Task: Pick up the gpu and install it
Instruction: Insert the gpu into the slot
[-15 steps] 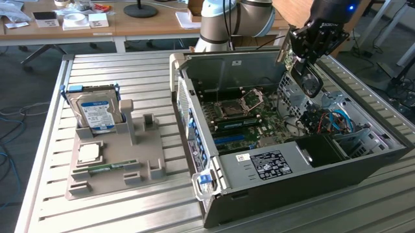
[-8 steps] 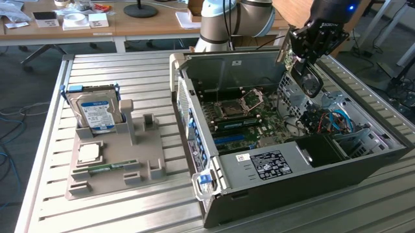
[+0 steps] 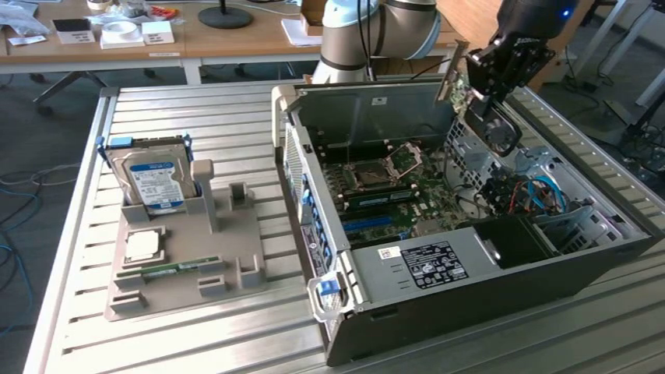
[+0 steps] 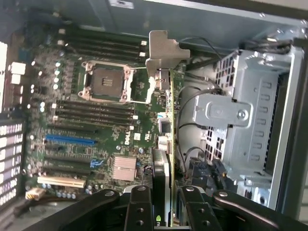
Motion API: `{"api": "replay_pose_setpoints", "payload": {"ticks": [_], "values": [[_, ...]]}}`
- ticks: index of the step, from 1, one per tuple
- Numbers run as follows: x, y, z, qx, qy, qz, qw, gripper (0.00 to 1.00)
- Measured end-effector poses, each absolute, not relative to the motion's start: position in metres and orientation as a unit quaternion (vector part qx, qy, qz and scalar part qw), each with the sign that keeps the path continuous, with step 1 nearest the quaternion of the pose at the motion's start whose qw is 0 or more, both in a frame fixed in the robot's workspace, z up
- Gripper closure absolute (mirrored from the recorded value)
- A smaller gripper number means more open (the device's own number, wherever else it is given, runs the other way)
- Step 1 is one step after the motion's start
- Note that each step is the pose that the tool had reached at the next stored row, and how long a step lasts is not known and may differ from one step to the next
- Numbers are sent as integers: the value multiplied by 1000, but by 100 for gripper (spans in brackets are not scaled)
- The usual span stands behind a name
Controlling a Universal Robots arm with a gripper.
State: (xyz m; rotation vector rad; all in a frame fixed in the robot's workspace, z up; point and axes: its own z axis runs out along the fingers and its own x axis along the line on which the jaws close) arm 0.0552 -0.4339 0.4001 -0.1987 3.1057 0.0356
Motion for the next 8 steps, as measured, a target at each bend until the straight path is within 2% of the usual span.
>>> {"api": "replay_pose_setpoints", "payload": {"ticks": [8], "values": [[55, -434, 399, -136, 991, 12, 14, 73]]}}
